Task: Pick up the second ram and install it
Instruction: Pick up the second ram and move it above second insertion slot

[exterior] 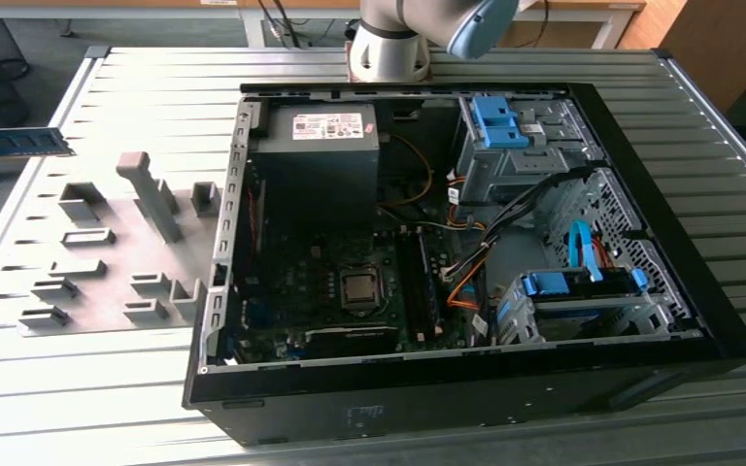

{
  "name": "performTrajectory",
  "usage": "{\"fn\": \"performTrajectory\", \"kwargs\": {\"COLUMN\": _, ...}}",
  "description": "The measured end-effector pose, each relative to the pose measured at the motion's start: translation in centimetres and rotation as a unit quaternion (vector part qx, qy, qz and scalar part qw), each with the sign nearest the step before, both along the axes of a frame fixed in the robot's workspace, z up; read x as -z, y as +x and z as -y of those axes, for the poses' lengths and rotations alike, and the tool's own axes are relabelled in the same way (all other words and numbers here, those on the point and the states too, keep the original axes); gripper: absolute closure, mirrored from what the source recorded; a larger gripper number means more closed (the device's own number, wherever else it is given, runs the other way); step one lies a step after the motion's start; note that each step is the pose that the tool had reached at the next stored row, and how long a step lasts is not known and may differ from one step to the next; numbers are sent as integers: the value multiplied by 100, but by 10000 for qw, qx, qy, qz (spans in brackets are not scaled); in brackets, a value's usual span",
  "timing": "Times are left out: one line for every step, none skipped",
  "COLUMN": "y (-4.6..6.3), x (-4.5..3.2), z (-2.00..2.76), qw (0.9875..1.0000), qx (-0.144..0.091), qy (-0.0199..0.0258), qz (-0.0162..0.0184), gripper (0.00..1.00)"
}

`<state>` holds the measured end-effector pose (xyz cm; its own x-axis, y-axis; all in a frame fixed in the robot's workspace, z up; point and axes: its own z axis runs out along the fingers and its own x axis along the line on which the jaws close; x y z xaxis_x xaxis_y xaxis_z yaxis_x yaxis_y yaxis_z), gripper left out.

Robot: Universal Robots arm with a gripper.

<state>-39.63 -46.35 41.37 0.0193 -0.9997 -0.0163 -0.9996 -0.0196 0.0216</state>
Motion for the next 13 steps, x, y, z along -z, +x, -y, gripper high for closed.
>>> {"fn": "performTrajectory", "kwargs": {"y": 3, "x": 0, "z": 0, "qw": 10000, "qx": 0, "qy": 0, "qz": 0, "gripper": 86}}
{"fn": "performTrajectory", "kwargs": {"y": 5, "x": 0, "z": 0, "qw": 10000, "qx": 0, "qy": 0, "qz": 0, "gripper": 86}}
{"fn": "performTrajectory", "kwargs": {"y": 7, "x": 0, "z": 0, "qw": 10000, "qx": 0, "qy": 0, "qz": 0, "gripper": 86}}
{"fn": "performTrajectory", "kwargs": {"y": 9, "x": 0, "z": 0, "qw": 10000, "qx": 0, "qy": 0, "qz": 0, "gripper": 86}}
{"fn": "performTrajectory", "kwargs": {"y": 11, "x": 0, "z": 0, "qw": 10000, "qx": 0, "qy": 0, "qz": 0, "gripper": 86}}
{"fn": "performTrajectory", "kwargs": {"y": 12, "x": 0, "z": 0, "qw": 10000, "qx": 0, "qy": 0, "qz": 0, "gripper": 86}}
{"fn": "performTrajectory", "kwargs": {"y": 14, "x": 0, "z": 0, "qw": 10000, "qx": 0, "qy": 0, "qz": 0, "gripper": 86}}
{"fn": "performTrajectory", "kwargs": {"y": 16, "x": -1, "z": 0, "qw": 10000, "qx": 0, "qy": 0, "qz": 0, "gripper": 86}}
{"fn": "performTrajectory", "kwargs": {"y": 18, "x": 0, "z": 0, "qw": 10000, "qx": 0, "qy": 0, "qz": 0, "gripper": 86}}
{"fn": "performTrajectory", "kwargs": {"y": 19, "x": 0, "z": 0, "qw": 10000, "qx": 0, "qy": 0, "qz": 0, "gripper": 86}}
{"fn": "performTrajectory", "kwargs": {"y": 22, "x": -1, "z": 0, "qw": 10000, "qx": 0, "qy": 0, "qz": 0, "gripper": 86}}
{"fn": "performTrajectory", "kwargs": {"y": 25, "x": 0, "z": 0, "qw": 10000, "qx": -1, "qy": 0, "qz": 0, "gripper": 86}}
{"fn": "performTrajectory", "kwargs": {"y": 28, "x": 0, "z": 0, "qw": 10000, "qx": -1, "qy": 0, "qz": 0, "gripper": 86}}
